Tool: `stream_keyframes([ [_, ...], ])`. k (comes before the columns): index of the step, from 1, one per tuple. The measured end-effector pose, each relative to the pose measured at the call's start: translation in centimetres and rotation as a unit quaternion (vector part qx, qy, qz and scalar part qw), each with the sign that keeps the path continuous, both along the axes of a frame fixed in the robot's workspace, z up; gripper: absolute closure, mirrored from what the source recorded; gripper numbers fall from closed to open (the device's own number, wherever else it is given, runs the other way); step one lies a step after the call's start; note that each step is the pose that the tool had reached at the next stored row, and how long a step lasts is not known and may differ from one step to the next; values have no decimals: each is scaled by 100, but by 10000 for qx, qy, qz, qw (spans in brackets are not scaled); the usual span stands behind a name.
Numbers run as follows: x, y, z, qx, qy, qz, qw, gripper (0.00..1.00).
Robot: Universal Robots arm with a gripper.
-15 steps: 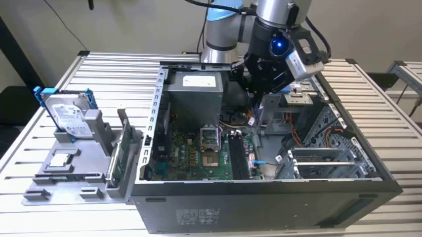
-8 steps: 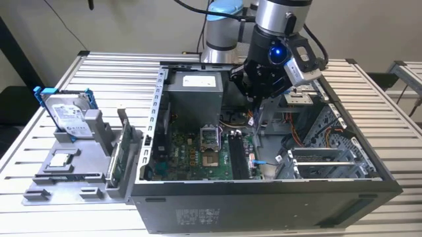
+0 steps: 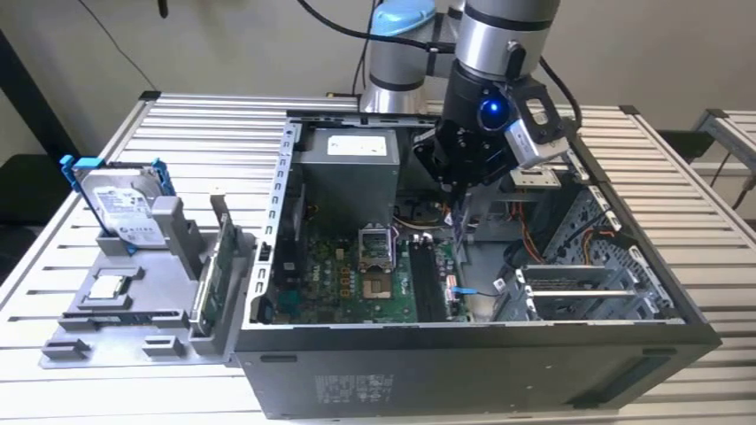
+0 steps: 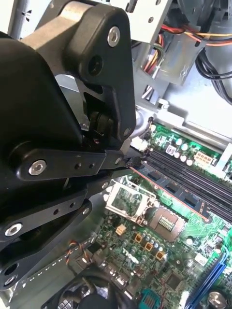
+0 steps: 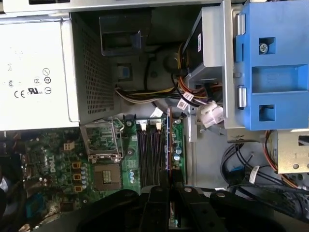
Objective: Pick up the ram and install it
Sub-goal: 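Insert the ram into the slot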
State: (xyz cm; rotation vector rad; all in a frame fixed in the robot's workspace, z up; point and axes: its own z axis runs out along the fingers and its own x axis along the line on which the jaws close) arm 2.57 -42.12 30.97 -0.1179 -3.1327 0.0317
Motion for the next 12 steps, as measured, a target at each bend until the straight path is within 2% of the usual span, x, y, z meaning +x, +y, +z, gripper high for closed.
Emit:
stream_keyframes([
  [12,33,7,-219,-1,-2,-16,10000,86],
])
